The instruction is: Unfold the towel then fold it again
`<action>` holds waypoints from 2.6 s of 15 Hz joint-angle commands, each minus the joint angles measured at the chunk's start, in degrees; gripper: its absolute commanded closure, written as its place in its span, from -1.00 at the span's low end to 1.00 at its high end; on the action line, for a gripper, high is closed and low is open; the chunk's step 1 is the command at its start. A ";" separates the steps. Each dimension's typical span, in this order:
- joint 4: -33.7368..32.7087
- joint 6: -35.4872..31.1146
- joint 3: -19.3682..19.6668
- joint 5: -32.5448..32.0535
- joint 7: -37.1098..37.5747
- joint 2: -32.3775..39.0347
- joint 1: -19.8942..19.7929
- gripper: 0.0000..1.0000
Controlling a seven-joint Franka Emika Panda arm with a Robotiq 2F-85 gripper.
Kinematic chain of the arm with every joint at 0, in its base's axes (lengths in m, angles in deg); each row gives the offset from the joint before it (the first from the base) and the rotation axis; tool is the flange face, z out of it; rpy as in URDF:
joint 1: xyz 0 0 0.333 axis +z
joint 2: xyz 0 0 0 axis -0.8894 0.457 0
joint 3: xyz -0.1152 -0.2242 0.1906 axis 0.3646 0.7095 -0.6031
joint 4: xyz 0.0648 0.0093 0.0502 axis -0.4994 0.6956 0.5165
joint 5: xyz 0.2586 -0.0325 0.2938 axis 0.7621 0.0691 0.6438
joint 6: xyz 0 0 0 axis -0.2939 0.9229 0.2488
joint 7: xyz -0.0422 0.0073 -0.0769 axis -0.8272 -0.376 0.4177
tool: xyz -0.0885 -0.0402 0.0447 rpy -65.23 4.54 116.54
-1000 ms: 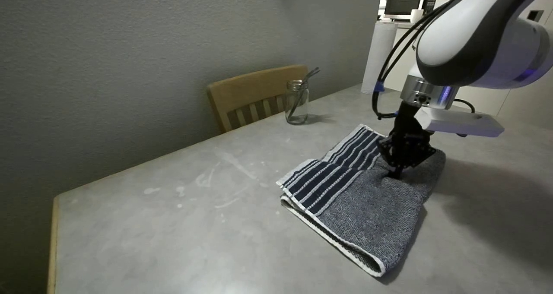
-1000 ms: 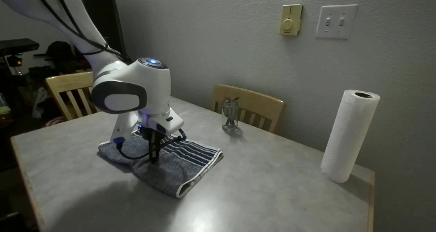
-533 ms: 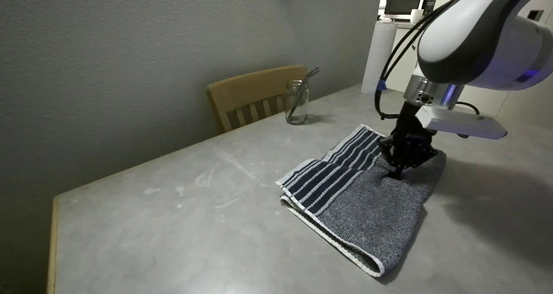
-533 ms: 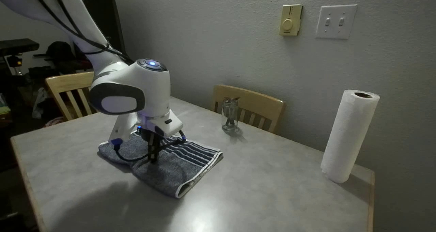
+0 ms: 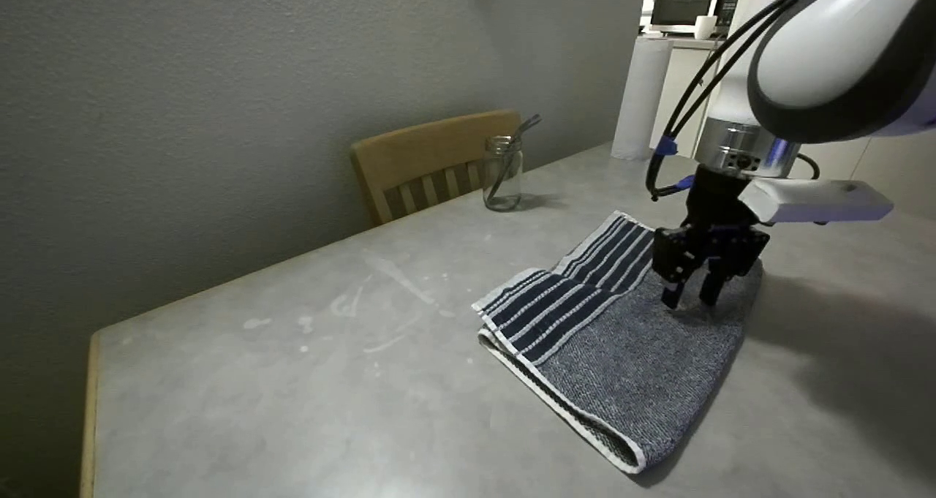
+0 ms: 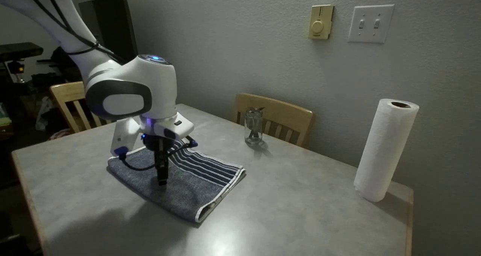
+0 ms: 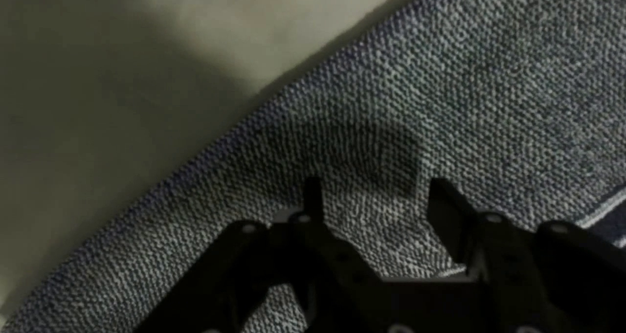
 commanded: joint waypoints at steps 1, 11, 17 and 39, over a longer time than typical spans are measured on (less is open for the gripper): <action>2.67 4.13 1.49 -5.66 0.29 -5.26 2.24 -0.80; -3.41 8.95 -5.45 -3.67 -12.44 -2.43 1.83 -1.00; -8.06 14.13 -8.44 -4.00 -17.77 1.98 2.42 -1.00; -14.94 21.49 -8.98 -6.91 -18.30 6.30 6.47 -1.00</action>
